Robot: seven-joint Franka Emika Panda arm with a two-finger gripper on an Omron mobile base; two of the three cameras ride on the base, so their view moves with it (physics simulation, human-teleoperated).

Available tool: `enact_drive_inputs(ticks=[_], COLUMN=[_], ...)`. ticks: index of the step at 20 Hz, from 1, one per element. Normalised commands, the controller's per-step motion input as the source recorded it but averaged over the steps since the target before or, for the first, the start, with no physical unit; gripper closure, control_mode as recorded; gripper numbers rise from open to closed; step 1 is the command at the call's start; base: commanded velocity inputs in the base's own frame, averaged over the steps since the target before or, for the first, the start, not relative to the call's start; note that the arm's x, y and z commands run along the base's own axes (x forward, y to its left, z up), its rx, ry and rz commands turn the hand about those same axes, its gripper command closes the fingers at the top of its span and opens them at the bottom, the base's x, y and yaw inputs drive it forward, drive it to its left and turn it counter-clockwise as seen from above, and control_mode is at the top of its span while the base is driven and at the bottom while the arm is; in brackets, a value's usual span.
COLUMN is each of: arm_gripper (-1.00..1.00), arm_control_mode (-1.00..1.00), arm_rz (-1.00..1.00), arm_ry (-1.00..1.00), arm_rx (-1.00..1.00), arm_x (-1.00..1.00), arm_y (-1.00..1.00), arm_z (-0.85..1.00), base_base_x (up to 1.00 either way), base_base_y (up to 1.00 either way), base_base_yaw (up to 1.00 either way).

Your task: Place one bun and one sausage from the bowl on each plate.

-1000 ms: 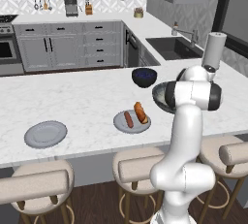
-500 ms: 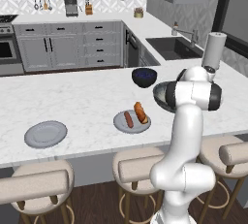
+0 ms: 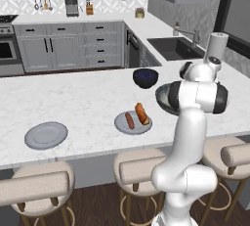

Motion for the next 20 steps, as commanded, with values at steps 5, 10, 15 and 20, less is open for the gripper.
enact_drive_inputs(ticks=[5, 10, 15, 20], arm_gripper=[1.0, 1.0, 1.0, 1.0], arm_control_mode=[-1.0, -1.0, -1.0, -1.0], arm_rz=[0.0, -0.02, -0.04, 0.0], arm_ry=[-0.03, 0.0, -0.01, 0.0], arm_rx=[-0.01, 0.0, 0.0, 0.0], arm_x=[-0.65, -1.0, -0.87, -0.25], arm_y=[0.57, 0.59, 0.79, 1.0], arm_z=[0.58, 0.15, 0.05, 0.14], base_base_x=[0.0, 0.0, 0.0, 0.0], base_base_y=[0.0, 0.0, 0.0, 0.0], base_base_yaw=[0.0, 0.0, 0.0, 0.0])
